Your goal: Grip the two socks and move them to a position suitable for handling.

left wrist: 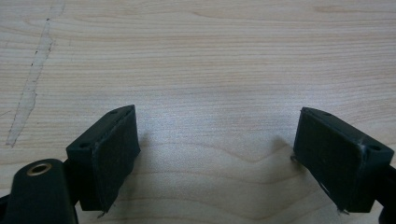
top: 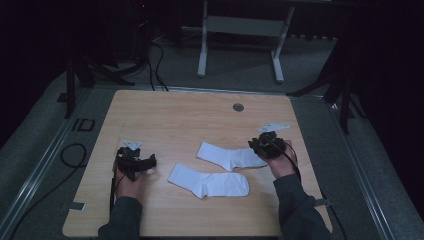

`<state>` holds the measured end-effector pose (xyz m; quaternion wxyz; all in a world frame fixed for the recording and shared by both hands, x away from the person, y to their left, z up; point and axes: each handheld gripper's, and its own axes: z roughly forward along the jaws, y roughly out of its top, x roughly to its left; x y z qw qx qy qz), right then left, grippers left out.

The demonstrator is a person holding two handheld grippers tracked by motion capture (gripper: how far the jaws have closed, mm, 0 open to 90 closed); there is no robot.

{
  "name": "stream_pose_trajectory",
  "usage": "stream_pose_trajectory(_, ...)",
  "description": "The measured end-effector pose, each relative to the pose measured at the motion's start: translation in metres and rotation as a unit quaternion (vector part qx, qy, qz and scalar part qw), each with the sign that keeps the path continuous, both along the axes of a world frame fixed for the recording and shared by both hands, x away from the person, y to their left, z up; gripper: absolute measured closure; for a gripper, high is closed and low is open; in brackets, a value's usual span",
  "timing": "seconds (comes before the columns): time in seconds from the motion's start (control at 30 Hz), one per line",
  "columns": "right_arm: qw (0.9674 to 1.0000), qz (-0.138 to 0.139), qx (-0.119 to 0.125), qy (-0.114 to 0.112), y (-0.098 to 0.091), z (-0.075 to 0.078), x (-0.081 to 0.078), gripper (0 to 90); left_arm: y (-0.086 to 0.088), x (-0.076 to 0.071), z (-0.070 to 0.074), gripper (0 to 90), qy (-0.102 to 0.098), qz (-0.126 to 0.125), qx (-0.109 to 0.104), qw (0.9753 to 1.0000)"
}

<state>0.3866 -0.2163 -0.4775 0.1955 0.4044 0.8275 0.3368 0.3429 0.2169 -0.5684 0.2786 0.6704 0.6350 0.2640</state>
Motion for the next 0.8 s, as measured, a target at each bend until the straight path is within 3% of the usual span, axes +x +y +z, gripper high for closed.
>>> stream_pose_trajectory(0.33, 0.9983, 0.057, -0.010, 0.006, 0.044, -0.008, 0.009, 71.2, 0.000, 0.000, 0.000, 14.0, -0.002, 0.001, -0.001, 1.0000)
stream_pose_trajectory(0.47, 0.9956, 0.091, -0.018, 0.011, 0.059, -0.017, 0.015, 68.0, 0.000, 0.000, 0.000, 14.0, -0.002, 0.000, -0.001, 1.0000)
stream_pose_trajectory(0.8, 0.9913, 0.119, -0.041, 0.038, 0.080, -0.037, 0.024, 58.2, 0.000, 0.000, 0.000, 14.0, -0.001, 0.000, 0.000, 1.0000)
